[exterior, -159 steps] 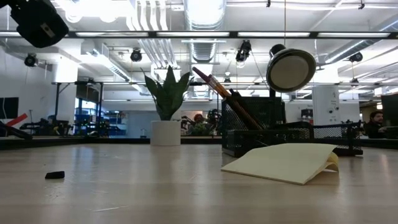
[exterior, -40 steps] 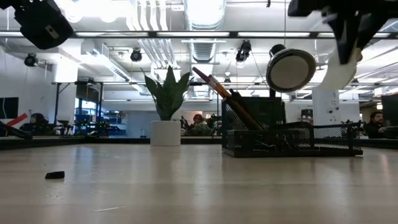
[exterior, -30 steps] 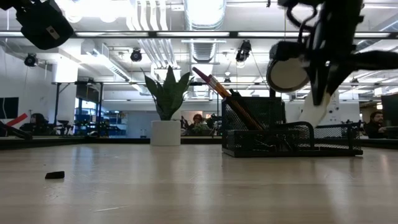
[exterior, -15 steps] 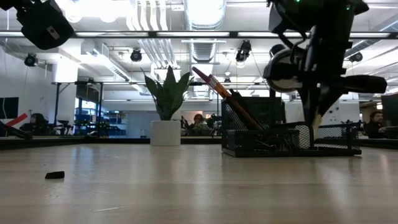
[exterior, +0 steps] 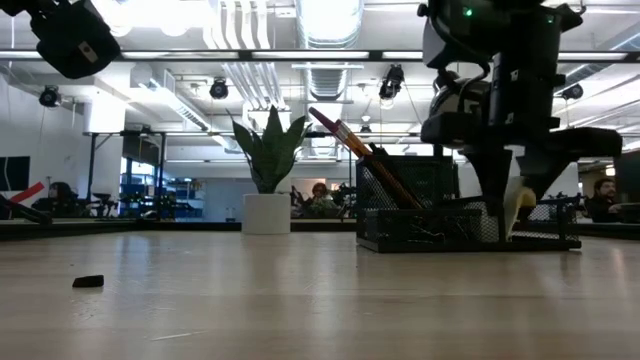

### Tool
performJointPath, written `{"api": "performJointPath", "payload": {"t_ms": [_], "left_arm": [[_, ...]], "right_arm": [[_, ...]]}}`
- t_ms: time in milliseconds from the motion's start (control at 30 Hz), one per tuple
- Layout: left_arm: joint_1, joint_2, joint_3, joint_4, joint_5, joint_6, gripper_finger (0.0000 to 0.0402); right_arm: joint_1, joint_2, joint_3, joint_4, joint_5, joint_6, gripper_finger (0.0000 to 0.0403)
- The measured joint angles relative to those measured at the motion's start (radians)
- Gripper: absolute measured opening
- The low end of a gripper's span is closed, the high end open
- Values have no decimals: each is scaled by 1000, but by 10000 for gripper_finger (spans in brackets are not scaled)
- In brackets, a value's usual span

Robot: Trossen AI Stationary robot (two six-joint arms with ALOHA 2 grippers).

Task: Pick and place office supplies into organizer
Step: Put the yellow sticky note into the black desk organizer, then return to Home Position

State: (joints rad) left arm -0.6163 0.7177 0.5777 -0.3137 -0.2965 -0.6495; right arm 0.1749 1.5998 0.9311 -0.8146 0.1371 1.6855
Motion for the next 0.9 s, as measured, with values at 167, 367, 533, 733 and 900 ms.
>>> {"api": "performJointPath", "payload": {"t_ms": [167,367,533,733,900], "left_arm": [[0,0,0,2,0,0,182],[0,0,0,2,0,1,182],[0,0,0,2,-7,1,182],[0,1,0,2,-17,2,182],[0,2,-12,-2,-25,2,182]], "right_arm": [[2,-2,36,-95,-29,-20,183],[5,-3,148,-317,4,-70,198],[-4,-3,237,-345,45,-145,176],[65,37,298,257,-84,-529,131],[167,245,476,357,-87,-847,130]]}}
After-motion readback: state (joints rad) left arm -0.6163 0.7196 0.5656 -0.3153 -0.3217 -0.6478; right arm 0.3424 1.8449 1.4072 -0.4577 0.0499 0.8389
